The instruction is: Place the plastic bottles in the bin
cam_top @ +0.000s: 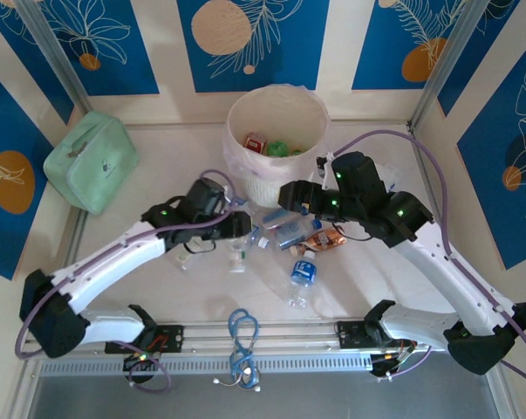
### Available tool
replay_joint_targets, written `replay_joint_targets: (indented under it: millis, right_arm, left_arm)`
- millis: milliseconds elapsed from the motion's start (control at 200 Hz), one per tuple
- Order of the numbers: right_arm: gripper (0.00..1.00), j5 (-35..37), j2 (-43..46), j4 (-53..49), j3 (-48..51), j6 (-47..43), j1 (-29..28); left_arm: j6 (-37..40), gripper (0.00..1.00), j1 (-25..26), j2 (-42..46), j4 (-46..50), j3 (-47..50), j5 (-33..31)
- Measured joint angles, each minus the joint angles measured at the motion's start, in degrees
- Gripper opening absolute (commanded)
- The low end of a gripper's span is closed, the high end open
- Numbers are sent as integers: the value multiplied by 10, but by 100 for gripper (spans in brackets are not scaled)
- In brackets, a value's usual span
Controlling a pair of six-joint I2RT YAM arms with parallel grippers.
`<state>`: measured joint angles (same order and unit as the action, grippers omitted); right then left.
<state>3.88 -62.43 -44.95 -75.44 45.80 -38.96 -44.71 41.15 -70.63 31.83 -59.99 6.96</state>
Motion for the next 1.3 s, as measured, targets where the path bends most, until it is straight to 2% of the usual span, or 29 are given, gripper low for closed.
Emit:
replay_joint_targets:
  millis: [90,240,420,700,910,1296]
  right_arm:
    - [90,-8,-1,8,1,-4,-11]
    - [89,-30,-9,28,2,-9,-41]
    - [88,-54,-33,52,2,-19,-71]
    - [86,-59,-55,53,0,-24,-80]
    - [78,-65,-59,55,-17,-33,-82]
    - [50,-76,-71,59,-40,-41,-87]
  left_arm:
    - [-46,61,-33,32,-28,2,27]
    - [-144,61,-66,71,-132,38,67]
    - [-241,61,-74,73,-254,73,104]
    - [-331,61,-76,70,-418,88,141]
    - [-359,61,-77,69,-493,89,155]
    - [-374,60,-77,67,-525,93,160]
